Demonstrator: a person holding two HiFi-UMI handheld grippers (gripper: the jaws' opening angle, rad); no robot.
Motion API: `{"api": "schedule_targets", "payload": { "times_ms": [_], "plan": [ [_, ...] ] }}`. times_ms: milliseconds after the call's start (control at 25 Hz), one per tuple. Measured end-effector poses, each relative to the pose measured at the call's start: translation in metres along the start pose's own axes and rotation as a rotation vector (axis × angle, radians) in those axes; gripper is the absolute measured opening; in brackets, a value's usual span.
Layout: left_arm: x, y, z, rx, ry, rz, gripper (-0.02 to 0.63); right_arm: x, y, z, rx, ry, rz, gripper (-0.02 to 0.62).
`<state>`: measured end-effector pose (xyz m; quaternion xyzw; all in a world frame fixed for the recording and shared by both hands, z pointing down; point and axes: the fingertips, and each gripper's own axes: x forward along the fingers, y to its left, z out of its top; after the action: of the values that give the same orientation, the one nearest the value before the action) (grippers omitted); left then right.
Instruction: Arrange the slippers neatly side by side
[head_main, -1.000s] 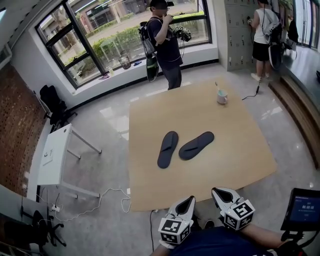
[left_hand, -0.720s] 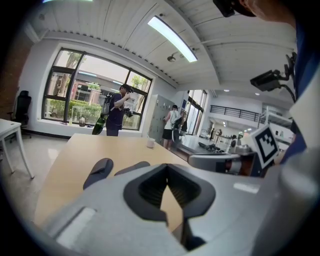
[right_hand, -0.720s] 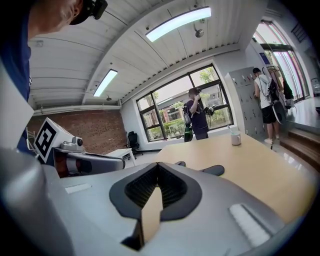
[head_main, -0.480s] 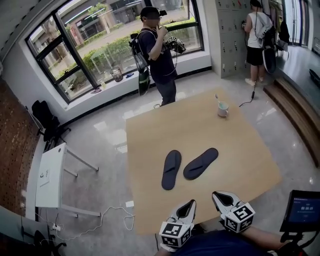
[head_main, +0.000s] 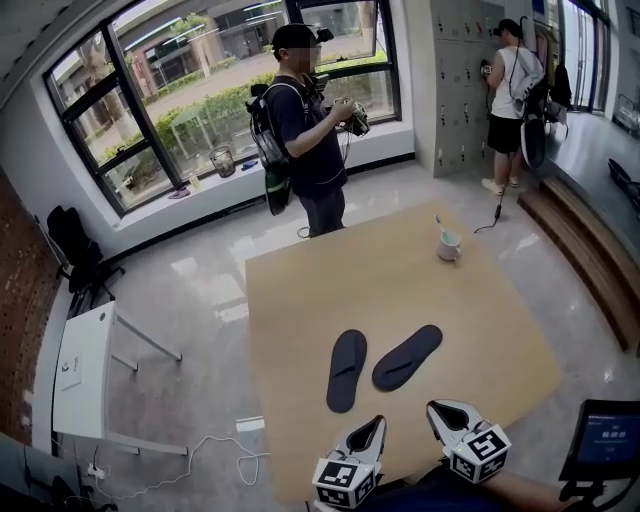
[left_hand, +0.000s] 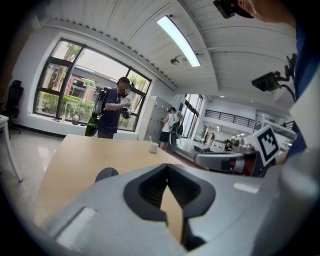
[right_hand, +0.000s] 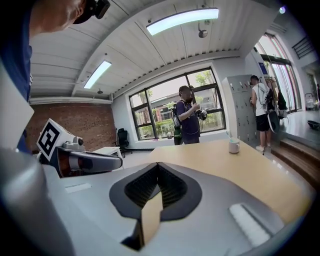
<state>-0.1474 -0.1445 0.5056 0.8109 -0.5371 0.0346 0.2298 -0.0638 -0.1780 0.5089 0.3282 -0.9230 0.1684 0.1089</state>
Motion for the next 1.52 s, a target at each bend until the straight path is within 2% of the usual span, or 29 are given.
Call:
{"api": "schedule_targets", "payload": {
  "times_ms": [200,320,480,600,720,840,880,1000,1160,1280,1400,1520],
  "plan": [
    [-0.003,0.026,0.016,-0.007,0.004,0.045,0.005,0.014,-0.004,0.002,-0.011,0.012,0.007,0.011],
    [0.001,0.035,0.015,0.007,-0.003,0.045,0.005,0.022,-0.011,0.003,-0.017,0.018,0.006,0.011],
    [0.007,0.052,0.008,0.055,0.005,0.082,0.005,0.034,-0.025,0.000,-0.077,0.043,0.023,0.011],
    [0.015,0.060,0.008,0.076,0.035,0.095,0.005,0.050,-0.045,-0.003,-0.181,0.073,0.031,0.011],
    [0.035,0.079,0.008,0.171,0.052,0.111,0.005,0.072,-0.078,-0.007,-0.266,0.102,0.038,0.011],
    [0.049,0.089,0.002,0.256,0.115,0.085,0.008,0.086,-0.093,-0.005,-0.464,0.124,0.062,0.016],
    [0.054,0.091,-0.004,0.267,0.148,0.067,0.029,0.090,-0.094,-0.004,-0.539,0.141,0.077,0.047],
    [0.073,0.100,-0.028,0.297,0.244,0.027,0.074,0.109,-0.104,-0.011,-0.671,0.190,0.165,0.083],
    [0.096,0.123,-0.056,0.444,0.362,-0.010,0.120,0.139,-0.108,-0.050,-0.837,0.274,0.416,0.095],
    [0.103,0.138,-0.073,0.532,0.449,-0.053,0.171,0.150,-0.110,-0.080,-0.988,0.384,0.557,0.148],
    [0.106,0.150,-0.079,0.600,0.524,-0.060,0.196,0.156,-0.115,-0.087,-1.041,0.458,0.611,0.228],
    [0.110,0.157,-0.091,0.668,0.610,-0.058,0.226,0.161,-0.121,-0.094,-1.085,0.512,0.639,0.239]
  ]
}}
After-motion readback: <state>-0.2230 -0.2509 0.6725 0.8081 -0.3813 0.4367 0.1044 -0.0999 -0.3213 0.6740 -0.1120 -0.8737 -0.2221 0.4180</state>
